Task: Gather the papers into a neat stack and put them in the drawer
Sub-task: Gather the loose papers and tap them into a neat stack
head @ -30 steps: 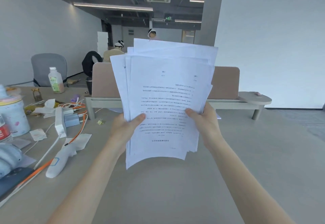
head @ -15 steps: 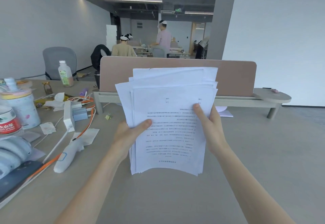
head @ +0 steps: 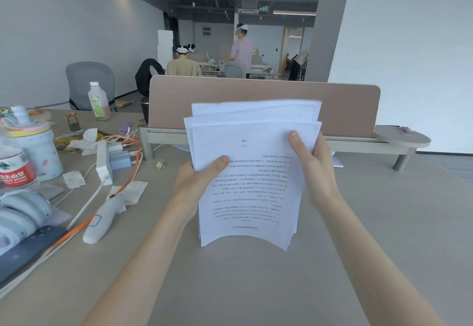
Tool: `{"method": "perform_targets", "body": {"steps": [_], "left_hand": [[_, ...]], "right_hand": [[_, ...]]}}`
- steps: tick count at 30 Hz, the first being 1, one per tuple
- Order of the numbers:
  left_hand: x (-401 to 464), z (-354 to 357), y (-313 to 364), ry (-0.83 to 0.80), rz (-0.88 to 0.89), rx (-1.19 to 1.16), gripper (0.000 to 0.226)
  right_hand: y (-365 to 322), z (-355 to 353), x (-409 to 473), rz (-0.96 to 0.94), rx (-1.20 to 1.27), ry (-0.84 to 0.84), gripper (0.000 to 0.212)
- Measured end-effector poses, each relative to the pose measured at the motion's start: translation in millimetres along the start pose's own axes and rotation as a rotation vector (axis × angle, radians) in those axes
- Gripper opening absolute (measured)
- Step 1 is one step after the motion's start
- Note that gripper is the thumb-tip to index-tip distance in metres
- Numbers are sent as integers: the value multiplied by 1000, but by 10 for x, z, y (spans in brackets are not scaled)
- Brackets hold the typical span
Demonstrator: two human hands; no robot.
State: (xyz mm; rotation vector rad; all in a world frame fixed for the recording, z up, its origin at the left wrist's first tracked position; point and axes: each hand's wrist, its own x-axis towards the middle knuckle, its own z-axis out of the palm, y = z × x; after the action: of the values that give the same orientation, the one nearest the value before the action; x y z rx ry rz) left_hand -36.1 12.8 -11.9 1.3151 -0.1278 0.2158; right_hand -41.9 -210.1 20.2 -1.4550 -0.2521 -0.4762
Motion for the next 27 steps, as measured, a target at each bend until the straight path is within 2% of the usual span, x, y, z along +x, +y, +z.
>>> {"method": "perform_targets", "body": {"steps": [3, 7, 9, 12, 14, 17, 20, 23, 27], "left_hand": [[-7, 16, 73, -15, 15, 9, 29], [6, 71, 161, -15, 55, 15, 14], [33, 91, 174, -19, 60, 22, 10], [63, 97, 151, -20, 51, 21, 9], [89, 90, 103, -28, 34, 19, 12], [118, 77, 17, -36, -20, 22, 9], [130, 63, -80, -51, -65, 23, 20], [103, 54, -172, -73, -94, 25, 32], [66, 41, -273, -76, -113, 33, 19]], "right_hand": [[-114, -24, 44, -58, -21, 18, 22], [-213, -27, 79, -144, -57, 2, 24], [-232, -55, 87, -175, -145, -18, 36], [-223, -109, 92, -319, -313, -57, 70], [-192, -140, 105, -401, -421, -71, 77], [-119, -174, 129, -431, -533, -56, 60], [-48, -217, 159, -365, -544, -25, 39], [-21, -227, 164, -344, -521, -2, 39], [-49, -217, 156, -336, -554, -33, 39]]}}
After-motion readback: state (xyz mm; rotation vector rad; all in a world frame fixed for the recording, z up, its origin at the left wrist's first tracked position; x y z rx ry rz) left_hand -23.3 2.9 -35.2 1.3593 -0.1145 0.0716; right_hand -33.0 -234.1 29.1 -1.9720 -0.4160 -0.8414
